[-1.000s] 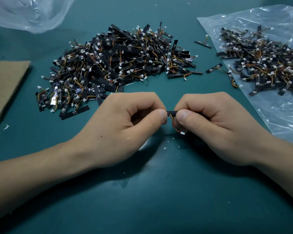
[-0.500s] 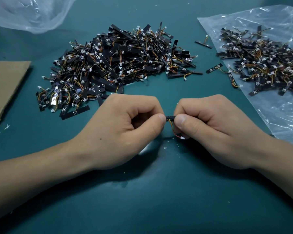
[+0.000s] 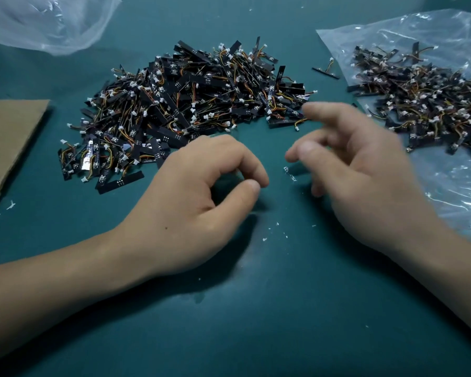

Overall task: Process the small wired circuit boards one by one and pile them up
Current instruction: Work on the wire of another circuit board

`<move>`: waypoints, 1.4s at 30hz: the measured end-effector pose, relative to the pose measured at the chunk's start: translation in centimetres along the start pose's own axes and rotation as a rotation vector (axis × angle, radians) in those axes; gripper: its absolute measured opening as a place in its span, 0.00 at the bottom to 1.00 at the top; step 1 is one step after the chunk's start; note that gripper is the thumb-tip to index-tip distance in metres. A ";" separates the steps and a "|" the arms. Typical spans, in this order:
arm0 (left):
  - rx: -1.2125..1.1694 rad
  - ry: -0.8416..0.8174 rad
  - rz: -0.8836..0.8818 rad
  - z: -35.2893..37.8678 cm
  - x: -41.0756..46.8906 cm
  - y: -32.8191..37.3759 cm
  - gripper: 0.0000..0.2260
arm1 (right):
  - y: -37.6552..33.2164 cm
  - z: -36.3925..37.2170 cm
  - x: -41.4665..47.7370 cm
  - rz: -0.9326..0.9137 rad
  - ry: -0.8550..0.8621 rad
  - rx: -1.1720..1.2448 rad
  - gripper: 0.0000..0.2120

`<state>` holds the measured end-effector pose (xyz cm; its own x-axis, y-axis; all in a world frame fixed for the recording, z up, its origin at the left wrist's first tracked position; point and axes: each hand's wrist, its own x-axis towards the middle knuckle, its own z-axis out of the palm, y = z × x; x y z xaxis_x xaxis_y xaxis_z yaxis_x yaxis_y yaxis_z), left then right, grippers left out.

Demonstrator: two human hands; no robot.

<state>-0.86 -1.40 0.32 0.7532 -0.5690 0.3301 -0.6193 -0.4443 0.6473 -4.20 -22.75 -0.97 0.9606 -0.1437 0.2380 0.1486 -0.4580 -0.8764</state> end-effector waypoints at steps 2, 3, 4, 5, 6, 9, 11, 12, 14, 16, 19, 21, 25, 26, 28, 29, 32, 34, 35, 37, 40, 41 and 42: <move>0.174 -0.026 -0.025 0.2 -0.3 0.0 0.07 | -0.2 0.2 -0.3 -0.055 -0.081 -0.213 0.15; 0.316 -0.058 -0.074 0.3 -0.5 0.0 0.10 | -0.3 0.3 -0.5 -0.074 -0.111 -0.285 0.13; 0.449 -0.107 -0.139 0.5 -0.5 0.0 0.15 | -0.3 0.3 -0.6 -0.077 -0.129 -0.313 0.12; 0.536 -0.159 -0.203 0.6 -0.5 0.1 0.19 | -0.3 0.2 -0.6 -0.073 -0.137 -0.310 0.11; 0.579 -0.197 -0.247 0.8 -0.4 0.1 0.22 | -0.4 0.2 -0.5 -0.069 -0.138 -0.300 0.11; 0.603 -0.216 -0.249 0.8 -0.2 -0.1 0.26 | -0.5 0.1 -0.4 -0.060 -0.137 -0.302 0.10; 0.561 -0.201 -0.177 0.5 -0.2 0.0 0.23 | -0.5 0.1 -0.4 -0.068 -0.141 -0.327 0.10; 0.494 -0.190 -0.113 0.5 -0.1 -0.1 0.19 | -0.5 0.1 -0.4 -0.075 -0.143 -0.335 0.09; 0.330 -0.145 0.043 0.7 -0.2 -0.3 0.14 | -0.7 0.1 -0.5 -0.088 -0.146 -0.337 0.09; 0.239 -0.102 0.100 0.9 -0.1 -0.4 0.18 | -0.7 0.1 -0.5 -0.096 -0.156 -0.301 0.08; 0.167 -0.055 0.126 0.9 -0.1 -0.5 0.20 | -0.8 -0.2 -0.6 -0.109 -0.188 -0.264 0.10; 0.140 -0.017 0.151 0.7 -0.1 -0.6 0.20 | -0.8 -0.2 -0.6 -0.127 -0.212 -0.362 0.13; 0.059 0.063 0.171 0.5 -0.1 -0.8 0.17 | -0.6 0.2 -0.7 -0.182 -0.229 -0.497 0.09; 0.026 0.085 0.176 0.5 -0.2 -0.8 0.16 | -0.5 0.2 -0.7 -0.197 -0.222 -0.477 0.06; -0.020 0.117 0.195 0.5 -0.4 -0.8 0.16 | -0.4 0.0 -0.6 -0.223 -0.191 -0.427 0.02; -0.026 0.124 0.206 0.6 -0.5 -0.8 0.15 | -0.4 -0.1 -0.5 -0.227 -0.168 -0.397 0.02; -0.014 0.119 0.204 0.5 -0.4 -0.6 0.13 | -0.5 -0.2 -0.5 -0.208 -0.191 -0.380 0.08; -0.018 0.115 0.173 0.5 -0.2 -0.4 0.12 | -0.6 -0.1 -0.7 -0.203 -0.271 -0.458 0.11; -0.001 0.109 0.156 0.4 -0.2 -0.3 0.12 | -0.7 0.0 -0.7 -0.203 -0.291 -0.487 0.11; 0.097 0.057 0.125 0.4 -0.3 -0.2 0.13 | -0.9 0.0 -0.7 -0.200 -0.289 -0.484 0.08; 0.326 -0.053 0.122 0.6 -0.6 -0.1 0.13 | -0.8 0.1 -0.6 -0.204 -0.274 -0.488 0.05; 0.366 -0.056 0.118 0.7 -0.7 -0.1 0.13 | -0.7 0.1 -0.6 -0.213 -0.267 -0.508 0.03; 0.388 -0.046 0.112 0.7 -0.7 -0.2 0.13 | -0.6 0.2 -0.6 -0.219 -0.258 -0.529 0.02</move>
<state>-1.39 -1.41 -0.54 0.6713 -0.6548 0.3473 -0.7411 -0.6010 0.2994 -4.82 -22.22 -0.65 0.9567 0.1887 0.2218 0.2753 -0.8345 -0.4773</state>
